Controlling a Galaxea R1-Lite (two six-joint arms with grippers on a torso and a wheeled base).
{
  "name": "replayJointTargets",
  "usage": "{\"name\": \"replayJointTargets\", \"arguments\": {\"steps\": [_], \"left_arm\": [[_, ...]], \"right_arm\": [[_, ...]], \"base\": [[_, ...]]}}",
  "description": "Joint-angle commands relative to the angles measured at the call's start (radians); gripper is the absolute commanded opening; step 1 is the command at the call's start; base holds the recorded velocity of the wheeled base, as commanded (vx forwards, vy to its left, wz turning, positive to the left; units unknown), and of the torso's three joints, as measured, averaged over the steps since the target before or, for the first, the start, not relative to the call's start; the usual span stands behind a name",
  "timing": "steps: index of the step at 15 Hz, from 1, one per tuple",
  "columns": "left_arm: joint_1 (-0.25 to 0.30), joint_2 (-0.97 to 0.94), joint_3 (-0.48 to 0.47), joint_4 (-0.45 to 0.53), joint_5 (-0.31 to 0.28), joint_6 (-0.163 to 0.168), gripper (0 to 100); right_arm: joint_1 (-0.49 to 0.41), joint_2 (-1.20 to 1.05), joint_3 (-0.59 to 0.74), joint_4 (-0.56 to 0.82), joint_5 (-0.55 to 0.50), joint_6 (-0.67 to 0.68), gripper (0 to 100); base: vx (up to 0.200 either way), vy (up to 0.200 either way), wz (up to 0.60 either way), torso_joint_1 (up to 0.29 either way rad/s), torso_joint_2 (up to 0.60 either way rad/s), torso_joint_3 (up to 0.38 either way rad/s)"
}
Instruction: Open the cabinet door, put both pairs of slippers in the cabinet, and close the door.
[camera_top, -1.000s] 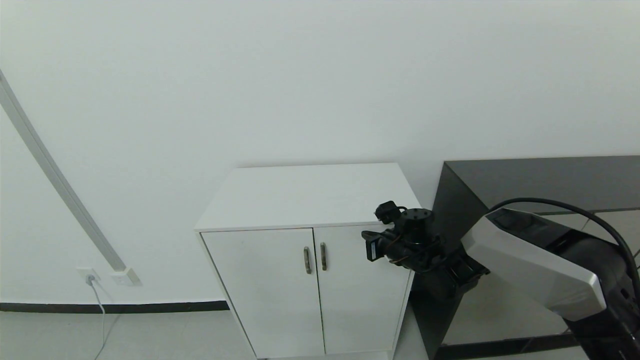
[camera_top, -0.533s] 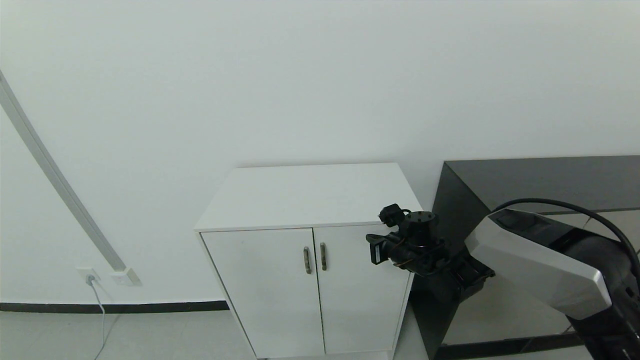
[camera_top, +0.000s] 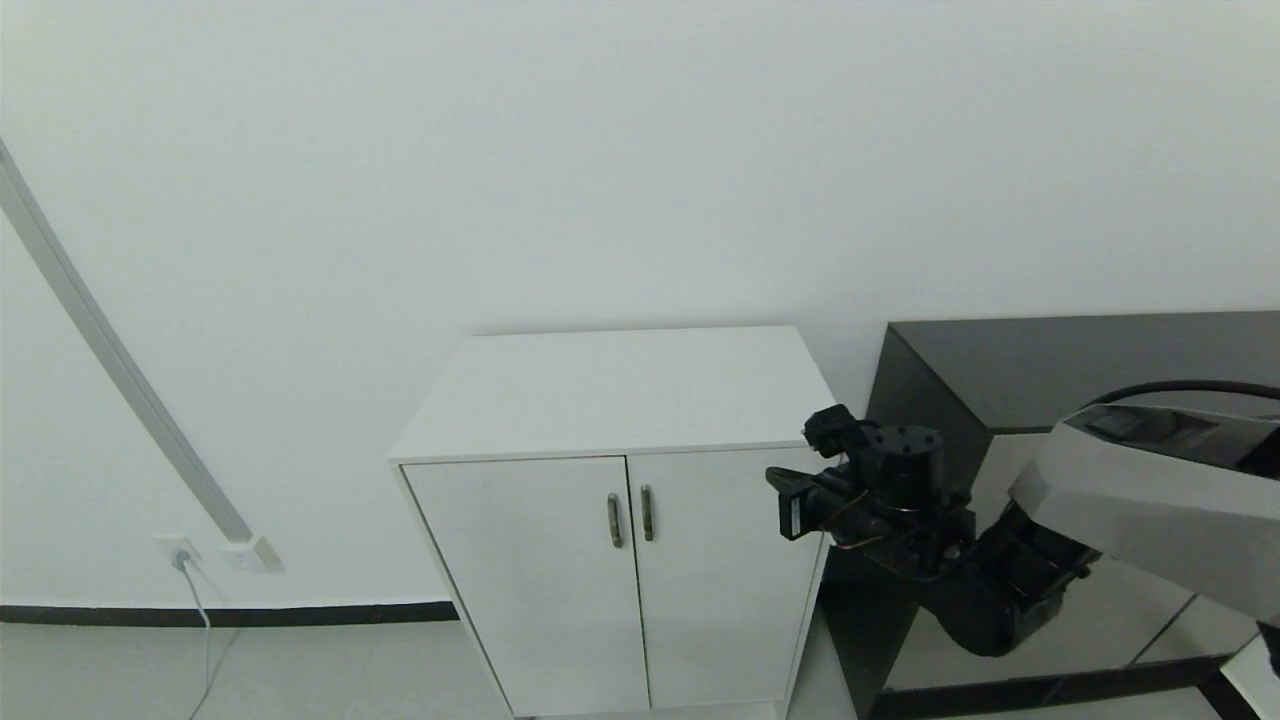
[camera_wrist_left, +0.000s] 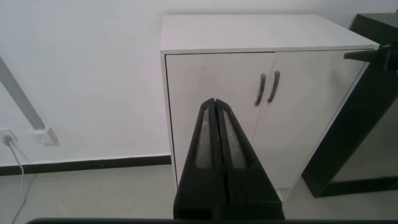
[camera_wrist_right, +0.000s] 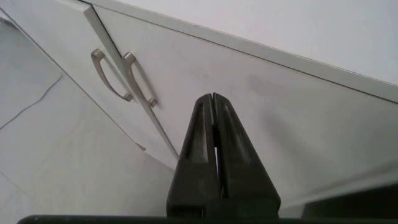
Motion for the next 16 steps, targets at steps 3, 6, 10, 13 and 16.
{"name": "replayJointTargets", "arguments": {"steps": [3,6,10,13,16], "left_arm": [[0.0,0.001,0.0,0.0,0.002,-0.001,0],[0.0,0.001,0.0,0.0,0.002,-0.003,0],[0.0,0.001,0.0,0.0,0.002,-0.004,0],[0.0,0.001,0.0,0.0,0.002,-0.004,0],[0.0,0.001,0.0,0.0,0.002,-0.003,0]], "right_arm": [[-0.091,-0.221,0.268,-0.111,-0.092,-0.005,0],[-0.2,-0.339,0.43,-0.182,-0.138,-0.041,0],[-0.381,-0.491,0.65,-0.212,-0.149,-0.049,0],[-0.441,-0.612,0.766,-0.211,-0.143,-0.074,0],[-0.435,-0.744,0.866,-0.2,-0.14,-0.109,0]], "base": [[0.0,0.0,0.0,0.0,0.0,0.0],[0.0,0.0,0.0,0.0,0.0,0.0],[0.0,0.0,0.0,0.0,0.0,0.0],[0.0,0.0,0.0,0.0,0.0,0.0],[0.0,0.0,0.0,0.0,0.0,0.0]]}}
